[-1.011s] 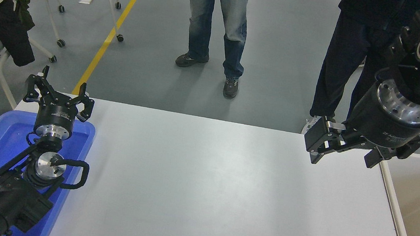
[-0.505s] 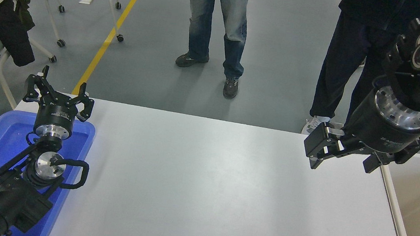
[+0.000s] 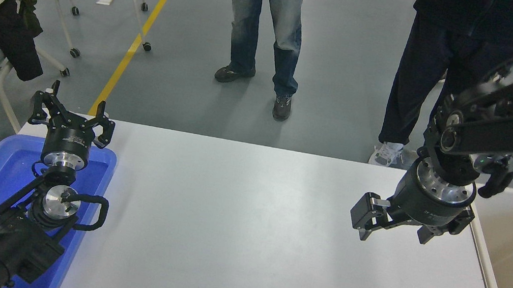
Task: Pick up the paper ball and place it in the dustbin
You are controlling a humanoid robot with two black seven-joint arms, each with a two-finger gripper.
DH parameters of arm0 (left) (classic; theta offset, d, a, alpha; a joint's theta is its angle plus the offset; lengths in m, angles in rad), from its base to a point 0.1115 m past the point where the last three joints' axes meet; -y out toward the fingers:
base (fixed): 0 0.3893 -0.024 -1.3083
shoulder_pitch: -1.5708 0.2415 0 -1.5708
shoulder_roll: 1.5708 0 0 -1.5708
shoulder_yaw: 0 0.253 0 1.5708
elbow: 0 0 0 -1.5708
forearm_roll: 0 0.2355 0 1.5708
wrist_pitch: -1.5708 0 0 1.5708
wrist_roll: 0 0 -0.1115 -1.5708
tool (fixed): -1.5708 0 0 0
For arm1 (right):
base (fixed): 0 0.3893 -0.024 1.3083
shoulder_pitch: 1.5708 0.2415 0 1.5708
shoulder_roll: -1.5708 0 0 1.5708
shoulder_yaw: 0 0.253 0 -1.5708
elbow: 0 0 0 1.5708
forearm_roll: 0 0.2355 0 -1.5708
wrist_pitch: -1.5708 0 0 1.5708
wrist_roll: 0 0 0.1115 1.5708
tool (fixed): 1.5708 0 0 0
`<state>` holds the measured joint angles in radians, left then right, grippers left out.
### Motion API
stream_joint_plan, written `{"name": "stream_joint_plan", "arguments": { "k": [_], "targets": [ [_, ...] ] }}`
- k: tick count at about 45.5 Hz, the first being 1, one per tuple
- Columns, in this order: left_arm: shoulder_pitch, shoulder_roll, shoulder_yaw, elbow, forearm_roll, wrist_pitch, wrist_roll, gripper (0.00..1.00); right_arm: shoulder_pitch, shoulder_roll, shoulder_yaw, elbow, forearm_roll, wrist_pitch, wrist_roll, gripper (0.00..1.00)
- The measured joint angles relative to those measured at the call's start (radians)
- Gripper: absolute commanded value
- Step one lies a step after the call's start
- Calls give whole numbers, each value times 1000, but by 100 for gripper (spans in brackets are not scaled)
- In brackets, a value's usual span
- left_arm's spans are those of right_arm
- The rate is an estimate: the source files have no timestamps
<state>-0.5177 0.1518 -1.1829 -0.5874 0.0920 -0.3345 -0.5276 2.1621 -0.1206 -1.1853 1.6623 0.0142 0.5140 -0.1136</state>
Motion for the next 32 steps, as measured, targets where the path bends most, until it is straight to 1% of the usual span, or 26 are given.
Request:
{"name": "stream_joint_plan", "arguments": {
  "k": [22, 32],
  "targets": [
    [-1, 0, 0, -1, 0, 0, 0, 99, -313, 70, 63, 8, -17, -296, 3, 100],
    [0, 0, 0, 0, 0, 0, 0, 99, -421, 93, 91, 5, -25, -398, 3, 100]
  ]
}}
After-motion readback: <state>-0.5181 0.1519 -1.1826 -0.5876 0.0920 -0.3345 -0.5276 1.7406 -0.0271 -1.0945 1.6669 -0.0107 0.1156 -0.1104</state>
